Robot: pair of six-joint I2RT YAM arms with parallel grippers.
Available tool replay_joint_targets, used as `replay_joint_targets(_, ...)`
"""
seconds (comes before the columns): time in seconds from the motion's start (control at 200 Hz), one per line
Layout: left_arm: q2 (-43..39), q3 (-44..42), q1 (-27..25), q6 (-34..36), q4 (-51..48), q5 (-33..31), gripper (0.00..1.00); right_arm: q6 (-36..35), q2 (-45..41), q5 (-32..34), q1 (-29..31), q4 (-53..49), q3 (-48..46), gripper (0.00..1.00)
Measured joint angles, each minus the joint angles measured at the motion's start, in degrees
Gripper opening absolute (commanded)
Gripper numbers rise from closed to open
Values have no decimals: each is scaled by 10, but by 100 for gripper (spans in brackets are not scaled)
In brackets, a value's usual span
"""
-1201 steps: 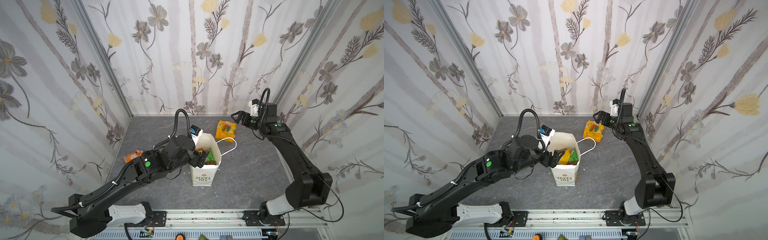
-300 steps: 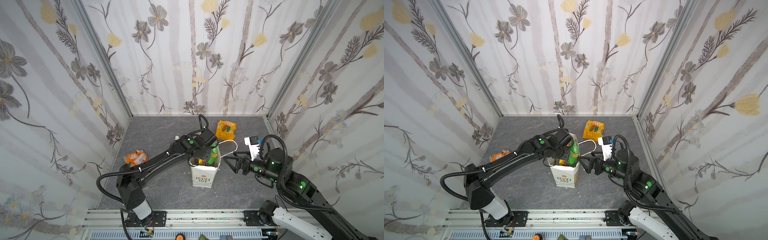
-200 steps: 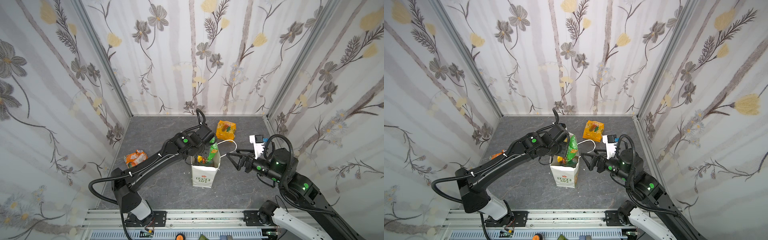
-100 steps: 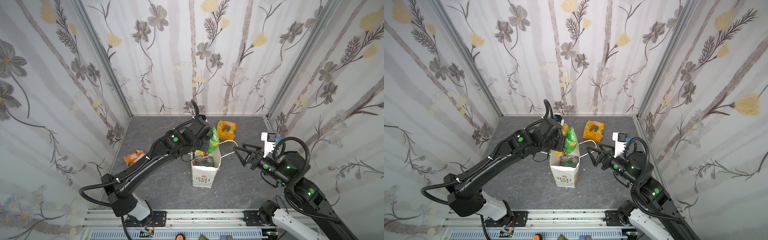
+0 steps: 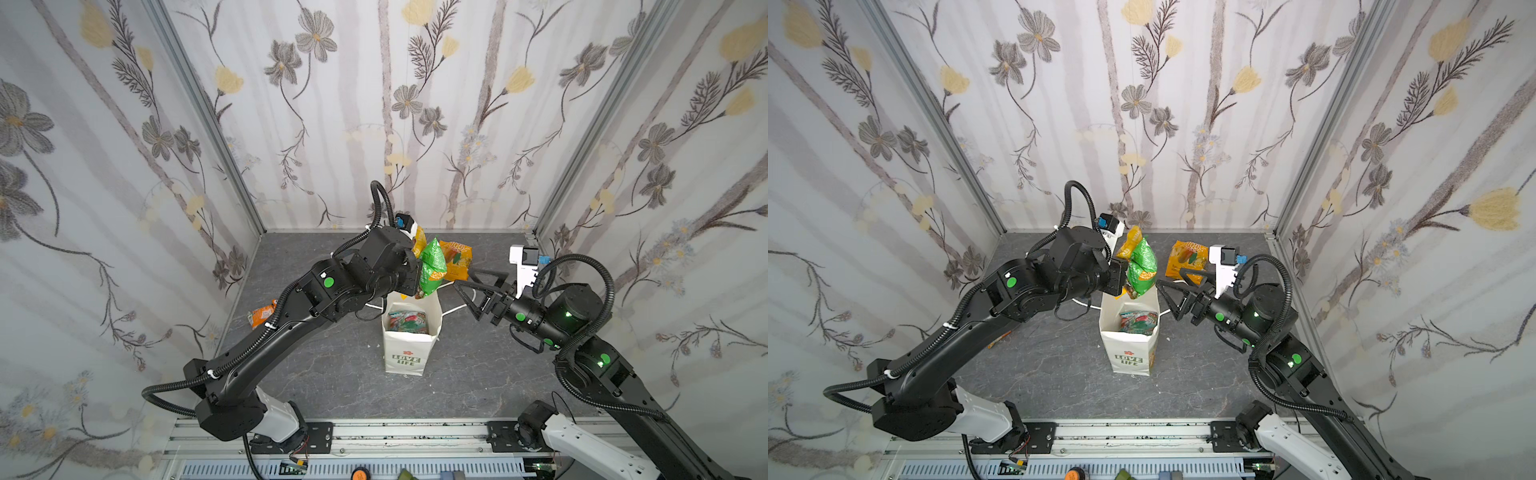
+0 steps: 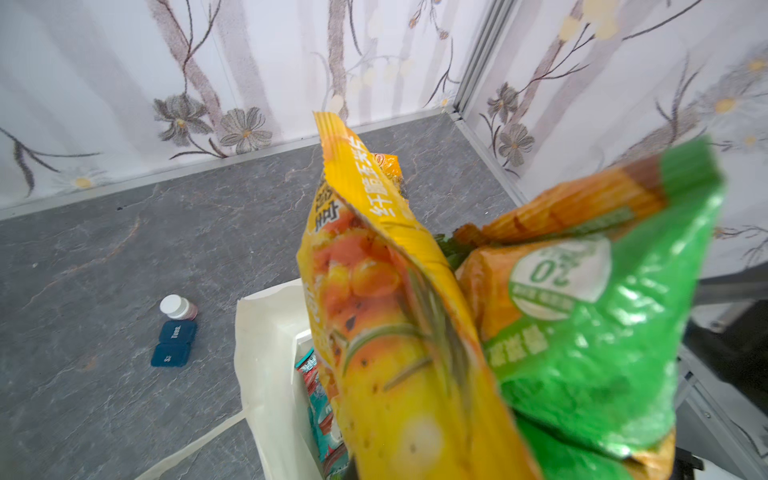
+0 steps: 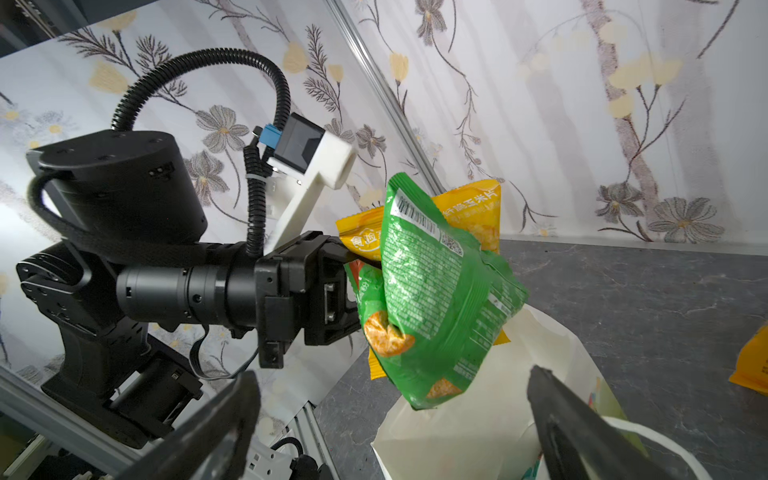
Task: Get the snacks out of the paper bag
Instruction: 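Lift both snack packets out of the bag with the left gripper while right gripper approaches, then grasp the green snack packet from the left gripper with the right gripper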
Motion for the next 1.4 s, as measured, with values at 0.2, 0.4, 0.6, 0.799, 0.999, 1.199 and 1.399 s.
replay_joint_targets(0.2, -8, 16, -9, 12, 26, 14, 0, -12, 56, -31, 0, 36, 24, 99)
replay_joint_targets(0.4, -8, 27, -16, 12, 27, 20, 0, -4, 86, -52, 0, 80, 29, 82)
replay_joint_targets(0.6, -8, 35, -16, 14, 26, 10, 0, 20, 100, -63, -1, 111, 31, 54)
replay_joint_targets(0.799, -8, 35, -17, 14, 26, 9, 0, 41, 97, -53, -9, 118, 29, 29)
replay_joint_targets(0.999, -11, 35, -18, 14, 28, 3, 1, 67, 96, -48, -21, 118, 26, 15)
replay_joint_targets(1.199, -22, 30, -18, 14, 31, -2, 2, 85, 91, -31, -29, 117, 23, 14)
replay_joint_targets(1.399, -25, 30, -18, 15, 32, -2, 0, 94, 76, -7, -44, 110, 15, 13)
